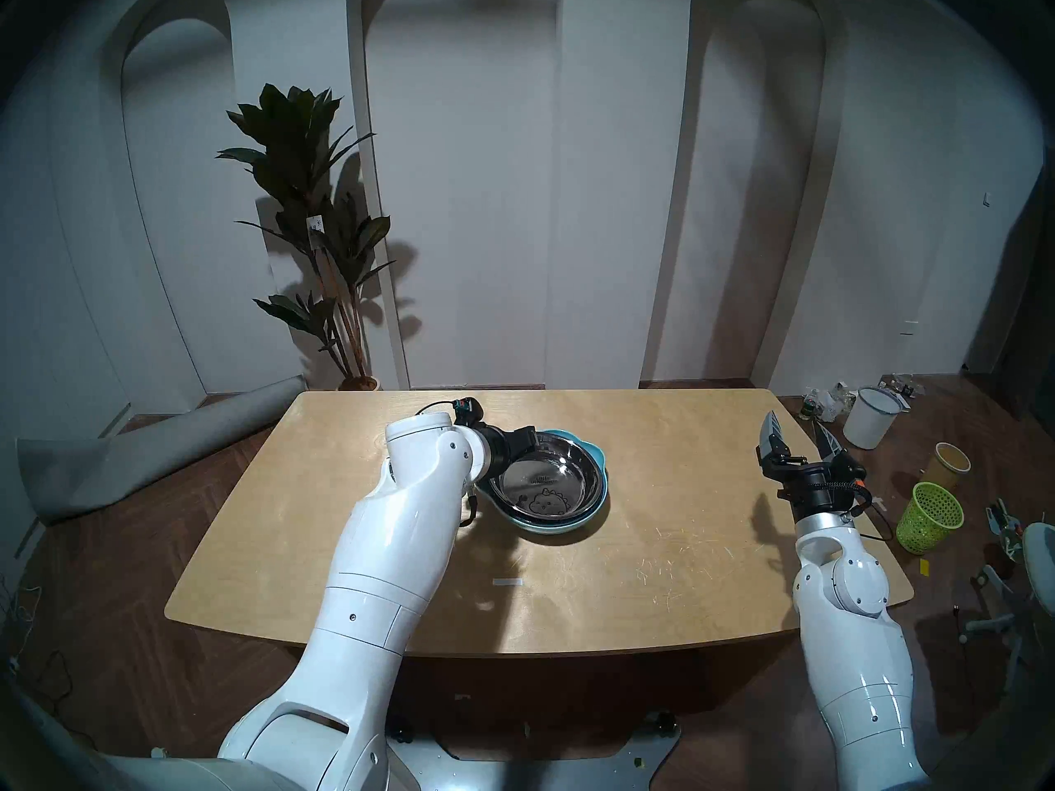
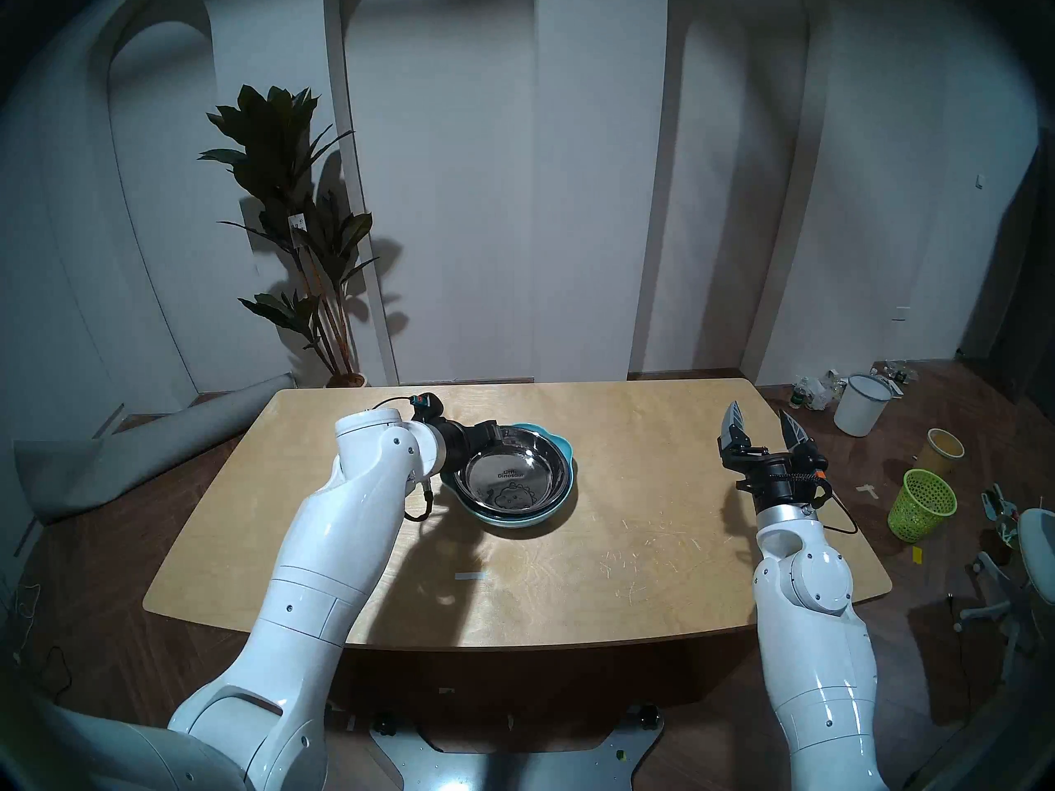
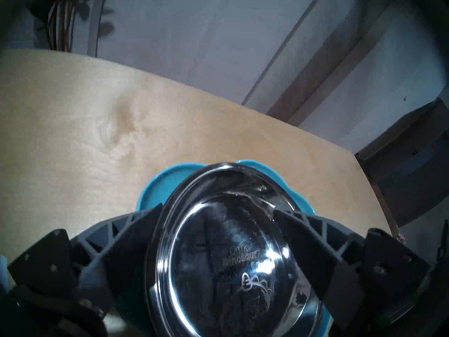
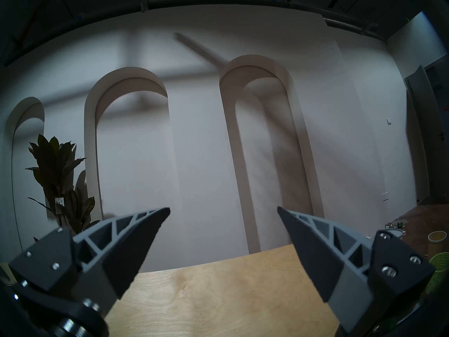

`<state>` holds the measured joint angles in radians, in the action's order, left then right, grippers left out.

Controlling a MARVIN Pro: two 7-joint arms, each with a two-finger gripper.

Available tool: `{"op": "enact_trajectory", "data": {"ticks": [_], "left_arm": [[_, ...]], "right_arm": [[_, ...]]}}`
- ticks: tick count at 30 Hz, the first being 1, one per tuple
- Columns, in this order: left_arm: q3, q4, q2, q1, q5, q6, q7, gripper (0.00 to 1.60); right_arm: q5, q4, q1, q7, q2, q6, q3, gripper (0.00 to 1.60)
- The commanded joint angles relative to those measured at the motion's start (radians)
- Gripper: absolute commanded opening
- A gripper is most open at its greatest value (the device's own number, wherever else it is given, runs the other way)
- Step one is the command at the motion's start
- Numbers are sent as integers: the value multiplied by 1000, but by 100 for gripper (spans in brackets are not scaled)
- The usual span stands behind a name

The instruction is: Stack the plates into one stack

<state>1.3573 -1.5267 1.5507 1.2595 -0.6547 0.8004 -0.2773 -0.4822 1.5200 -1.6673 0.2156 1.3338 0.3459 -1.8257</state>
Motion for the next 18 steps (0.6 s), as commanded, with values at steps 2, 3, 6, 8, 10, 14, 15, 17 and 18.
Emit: {"op": "enact_trajectory", "data": {"ticks": [2,3,6,8,10,14,15,17,18], "left_arm": [[-33,-128,-56,29,93,-134,23,160],[-32,-144,-62,41,97,-153,33,160],[-50,-187,-93,68,166,-206,31,160],[-69,-205,-116,81,217,-229,16,160],[-84,-211,-146,103,265,-268,11,160],[-94,-208,-182,130,323,-315,14,160],[-98,-190,-211,133,367,-343,5,160],[-96,-183,-223,137,380,-362,9,160],[-99,-171,-246,140,425,-394,-3,160]], "right_arm": [[3,2,34,5,-5,2,9,160],[3,0,38,7,-6,2,11,160],[6,-3,47,11,-8,0,18,160],[8,-5,51,12,-8,-2,23,160],[13,-7,56,15,-11,-8,35,160],[27,-9,66,16,-15,-17,52,160],[42,-9,74,13,-21,-27,64,160],[52,-8,77,12,-26,-35,70,160],[62,-9,84,9,-28,-43,78,160]]}}
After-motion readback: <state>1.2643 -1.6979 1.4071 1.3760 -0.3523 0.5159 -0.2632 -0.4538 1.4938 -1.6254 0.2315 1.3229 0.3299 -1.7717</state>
